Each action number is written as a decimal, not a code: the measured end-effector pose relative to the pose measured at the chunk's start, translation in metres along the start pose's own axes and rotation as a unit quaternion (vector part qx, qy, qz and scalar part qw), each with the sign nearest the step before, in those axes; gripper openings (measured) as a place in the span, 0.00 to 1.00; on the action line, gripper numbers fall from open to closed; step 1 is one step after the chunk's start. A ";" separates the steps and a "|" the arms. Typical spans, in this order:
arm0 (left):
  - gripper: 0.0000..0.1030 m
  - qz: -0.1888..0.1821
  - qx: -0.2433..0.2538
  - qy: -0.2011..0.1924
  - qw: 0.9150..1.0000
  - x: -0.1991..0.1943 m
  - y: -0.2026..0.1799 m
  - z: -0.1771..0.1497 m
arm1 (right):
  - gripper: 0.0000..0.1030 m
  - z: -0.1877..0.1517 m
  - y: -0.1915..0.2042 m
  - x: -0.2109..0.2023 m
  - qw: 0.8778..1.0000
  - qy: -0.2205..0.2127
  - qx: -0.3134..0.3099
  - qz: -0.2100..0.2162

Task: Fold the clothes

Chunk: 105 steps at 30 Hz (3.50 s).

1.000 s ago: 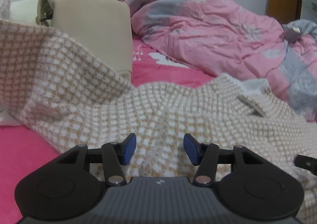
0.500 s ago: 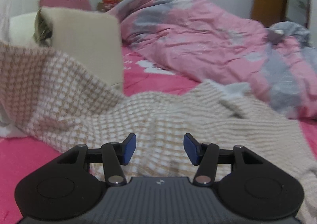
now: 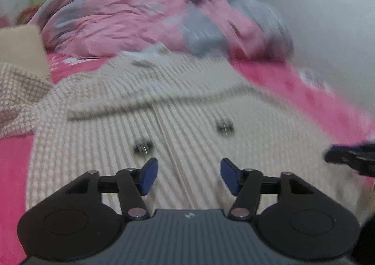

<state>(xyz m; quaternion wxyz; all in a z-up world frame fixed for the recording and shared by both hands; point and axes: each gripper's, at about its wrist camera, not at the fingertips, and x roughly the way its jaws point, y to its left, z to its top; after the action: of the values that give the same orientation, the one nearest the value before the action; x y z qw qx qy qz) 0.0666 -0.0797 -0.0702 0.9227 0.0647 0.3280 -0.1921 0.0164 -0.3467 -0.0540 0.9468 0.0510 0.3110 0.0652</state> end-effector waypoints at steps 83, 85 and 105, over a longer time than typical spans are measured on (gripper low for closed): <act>0.84 0.089 -0.204 -0.134 0.966 -0.014 0.070 0.044 | 0.99 0.051 0.060 0.084 0.999 -0.042 -0.020 -0.015; 0.84 0.102 -0.221 -0.139 0.960 -0.002 0.079 0.059 | 0.99 0.058 0.059 0.103 0.999 -0.039 -0.023 -0.023; 0.45 0.133 -0.457 -0.125 0.871 0.067 0.160 0.032 | 0.98 0.095 0.071 0.128 0.993 -0.066 -0.090 0.031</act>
<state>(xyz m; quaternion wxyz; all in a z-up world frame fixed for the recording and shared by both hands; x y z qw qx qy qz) 0.1966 0.0383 -0.0888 0.8994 -0.3454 0.2496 0.0971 0.1689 -0.2618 -0.0427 0.9634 -0.0202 0.2394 0.1191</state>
